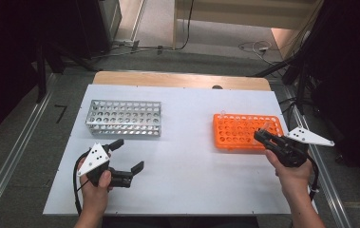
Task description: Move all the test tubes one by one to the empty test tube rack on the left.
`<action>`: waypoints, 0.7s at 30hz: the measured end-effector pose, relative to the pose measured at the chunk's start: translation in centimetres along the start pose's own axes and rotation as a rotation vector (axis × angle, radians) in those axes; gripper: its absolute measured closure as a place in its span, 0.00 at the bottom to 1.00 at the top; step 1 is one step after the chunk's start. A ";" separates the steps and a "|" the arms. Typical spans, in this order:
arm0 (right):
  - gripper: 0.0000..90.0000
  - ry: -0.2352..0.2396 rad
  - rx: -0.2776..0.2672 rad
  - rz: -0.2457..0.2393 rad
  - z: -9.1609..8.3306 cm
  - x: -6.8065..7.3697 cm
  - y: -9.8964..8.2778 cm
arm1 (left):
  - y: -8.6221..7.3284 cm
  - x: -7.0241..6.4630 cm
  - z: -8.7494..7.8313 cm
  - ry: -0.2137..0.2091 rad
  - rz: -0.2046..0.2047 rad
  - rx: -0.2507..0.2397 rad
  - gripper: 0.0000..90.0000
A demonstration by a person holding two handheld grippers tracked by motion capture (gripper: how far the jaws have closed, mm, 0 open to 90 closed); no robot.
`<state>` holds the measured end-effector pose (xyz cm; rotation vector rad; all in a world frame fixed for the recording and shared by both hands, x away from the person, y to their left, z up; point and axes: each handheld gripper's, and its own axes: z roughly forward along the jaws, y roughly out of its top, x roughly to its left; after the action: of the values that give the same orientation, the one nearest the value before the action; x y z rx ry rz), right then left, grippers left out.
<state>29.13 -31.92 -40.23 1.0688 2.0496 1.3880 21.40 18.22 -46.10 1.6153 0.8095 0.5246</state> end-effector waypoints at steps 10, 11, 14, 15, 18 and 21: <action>0.82 0.125 0.009 -0.049 1.7 3.9 0.3 | 0.4 -1.1 0.8 -0.017 -0.009 0.005 0.00; 0.82 0.136 0.011 -0.049 1.9 4.2 0.3 | 0.5 -1.2 0.9 -0.016 -0.009 0.007 0.00; 0.82 0.168 0.020 -0.056 2.5 5.1 0.1 | 0.8 -1.8 1.1 -0.019 -0.004 0.010 0.00; 0.82 0.178 0.021 -0.059 2.7 5.4 0.0 | 0.9 -2.0 1.2 -0.020 -0.004 0.009 0.00; 0.82 0.206 0.029 -0.074 3.2 6.4 -0.2 | 1.3 -2.7 1.6 -0.025 0.000 0.011 0.00; 0.82 0.237 0.041 -0.082 3.8 7.3 -0.4 | 1.6 -3.4 2.0 -0.024 -0.003 0.018 0.03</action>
<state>27.31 -23.99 -41.66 0.8602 2.2702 1.4982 20.96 14.22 -44.58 1.6344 0.8004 0.4963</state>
